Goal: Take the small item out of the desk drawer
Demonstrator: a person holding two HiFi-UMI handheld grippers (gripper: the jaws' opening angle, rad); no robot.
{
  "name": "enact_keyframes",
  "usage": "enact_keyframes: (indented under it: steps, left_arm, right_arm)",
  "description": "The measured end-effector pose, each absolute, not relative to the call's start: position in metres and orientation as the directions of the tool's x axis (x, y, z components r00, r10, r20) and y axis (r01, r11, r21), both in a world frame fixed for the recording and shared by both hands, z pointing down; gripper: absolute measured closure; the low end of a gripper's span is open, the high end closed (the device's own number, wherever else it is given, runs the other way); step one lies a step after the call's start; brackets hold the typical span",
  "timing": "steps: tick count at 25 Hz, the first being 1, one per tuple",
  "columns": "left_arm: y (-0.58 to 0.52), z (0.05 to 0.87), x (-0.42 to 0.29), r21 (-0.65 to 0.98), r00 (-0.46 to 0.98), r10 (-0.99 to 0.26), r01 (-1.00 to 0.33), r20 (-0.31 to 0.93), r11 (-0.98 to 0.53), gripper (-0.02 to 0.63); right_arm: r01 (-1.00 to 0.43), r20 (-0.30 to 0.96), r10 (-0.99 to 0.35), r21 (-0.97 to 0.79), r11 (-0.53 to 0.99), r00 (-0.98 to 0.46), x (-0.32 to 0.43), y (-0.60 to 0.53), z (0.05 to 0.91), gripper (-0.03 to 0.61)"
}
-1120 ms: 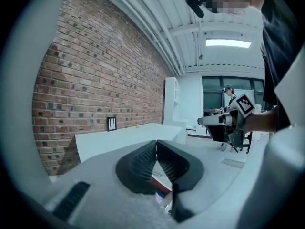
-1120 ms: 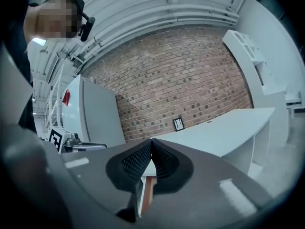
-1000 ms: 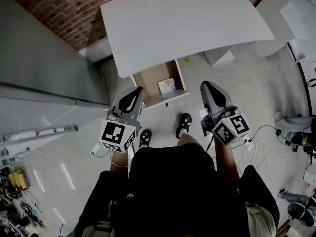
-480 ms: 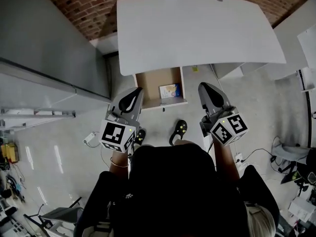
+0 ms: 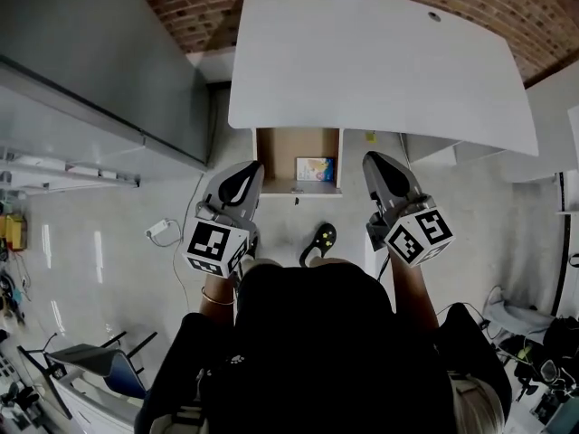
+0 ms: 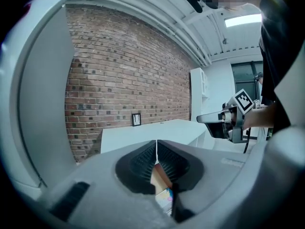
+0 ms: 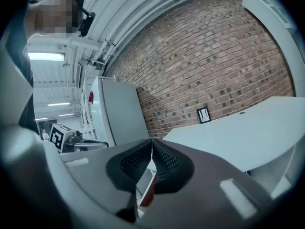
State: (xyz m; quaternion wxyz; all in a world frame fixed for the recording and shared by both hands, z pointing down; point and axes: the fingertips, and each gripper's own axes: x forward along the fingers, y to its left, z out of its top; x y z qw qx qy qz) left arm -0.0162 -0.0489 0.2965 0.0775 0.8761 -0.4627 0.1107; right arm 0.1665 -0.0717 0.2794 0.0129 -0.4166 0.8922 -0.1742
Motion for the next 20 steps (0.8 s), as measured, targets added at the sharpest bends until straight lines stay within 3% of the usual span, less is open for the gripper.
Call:
enact_keyframes:
  steps: [20]
  left_arm:
    - [-0.087, 0.408, 0.021, 0.026, 0.547, -0.696, -0.795, 0.465, -0.607, 0.580]
  right_arm:
    - [-0.705, 0.342, -0.620, -0.257, 0.662, -0.706, 0.173, -0.096, 0.386, 0.568]
